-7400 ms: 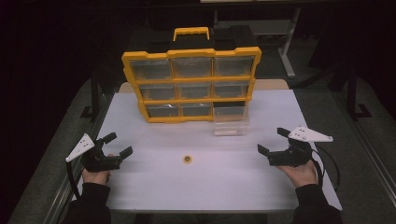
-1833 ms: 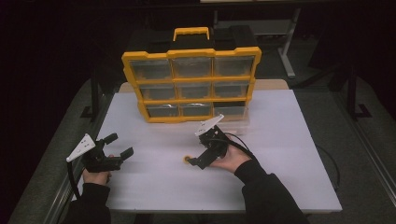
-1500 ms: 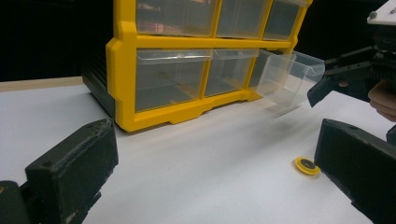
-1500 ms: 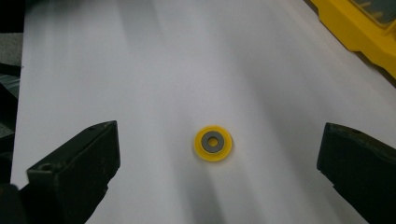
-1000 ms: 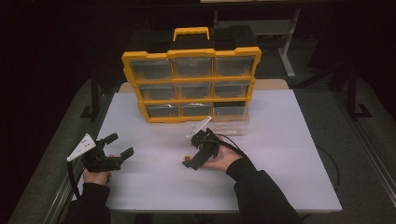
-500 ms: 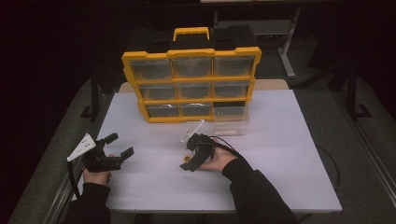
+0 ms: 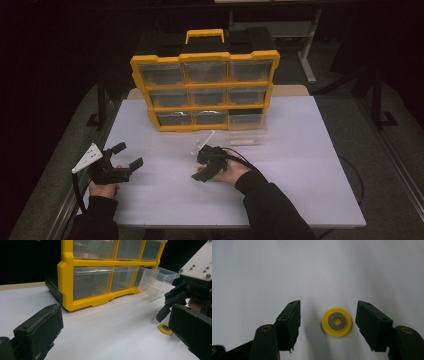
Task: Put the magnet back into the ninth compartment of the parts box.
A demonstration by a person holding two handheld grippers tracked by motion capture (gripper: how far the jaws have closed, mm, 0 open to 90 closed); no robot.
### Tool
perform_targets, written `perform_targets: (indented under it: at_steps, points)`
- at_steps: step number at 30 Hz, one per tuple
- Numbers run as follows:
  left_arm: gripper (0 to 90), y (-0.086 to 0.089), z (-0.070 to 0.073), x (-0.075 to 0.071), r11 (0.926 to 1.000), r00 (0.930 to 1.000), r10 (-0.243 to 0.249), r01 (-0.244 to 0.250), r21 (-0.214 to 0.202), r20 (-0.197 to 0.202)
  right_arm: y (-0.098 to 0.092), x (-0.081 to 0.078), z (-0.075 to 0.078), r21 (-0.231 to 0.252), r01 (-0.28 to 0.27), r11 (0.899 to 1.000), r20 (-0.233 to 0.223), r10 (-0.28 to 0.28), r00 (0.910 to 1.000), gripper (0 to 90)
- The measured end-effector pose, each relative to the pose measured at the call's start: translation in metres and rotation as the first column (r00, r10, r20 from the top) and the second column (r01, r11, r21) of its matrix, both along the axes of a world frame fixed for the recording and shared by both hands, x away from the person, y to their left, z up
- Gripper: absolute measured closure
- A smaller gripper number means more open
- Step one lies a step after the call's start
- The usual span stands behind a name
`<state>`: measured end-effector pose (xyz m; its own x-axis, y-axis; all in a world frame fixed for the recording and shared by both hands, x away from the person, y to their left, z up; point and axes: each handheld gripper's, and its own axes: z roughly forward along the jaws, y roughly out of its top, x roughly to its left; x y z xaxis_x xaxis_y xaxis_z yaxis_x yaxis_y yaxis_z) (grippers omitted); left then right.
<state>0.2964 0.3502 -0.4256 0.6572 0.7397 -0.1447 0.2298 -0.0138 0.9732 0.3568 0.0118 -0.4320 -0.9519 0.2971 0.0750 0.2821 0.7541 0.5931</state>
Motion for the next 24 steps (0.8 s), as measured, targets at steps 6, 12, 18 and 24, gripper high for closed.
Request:
perform_targets:
  at_steps: [6,12,18,24]
  points:
    - [0.0,0.0004,0.0002,-0.0002,1.0,1.0,0.003,-0.003,0.0,0.004,0.0016,0.0011,-0.002,-0.026,0.021,0.999,-0.004,-0.021,0.9998,40.4]
    - [0.0,0.0001,0.0,0.0001,1.0,1.0,0.001,-0.001,0.004,0.004,0.0014,0.0014,-0.003,-0.042,0.054,0.998,-0.004,-0.055,0.9985,47.5]
    - [0.0,0.0008,0.0003,-0.0001,0.9999,0.9999,0.009,-0.009,0.005,0.009,0.0013,0.0016,-0.0032,-0.046,0.101,0.994,0.005,-0.101,0.9949,58.3]
    - [0.0,-0.0002,-0.0001,-0.0001,1.0,1.0,0.004,-0.004,0.008,0.008,0.0015,0.0004,-0.0028,-0.053,0.116,0.992,0.016,-0.116,0.9932,61.1]
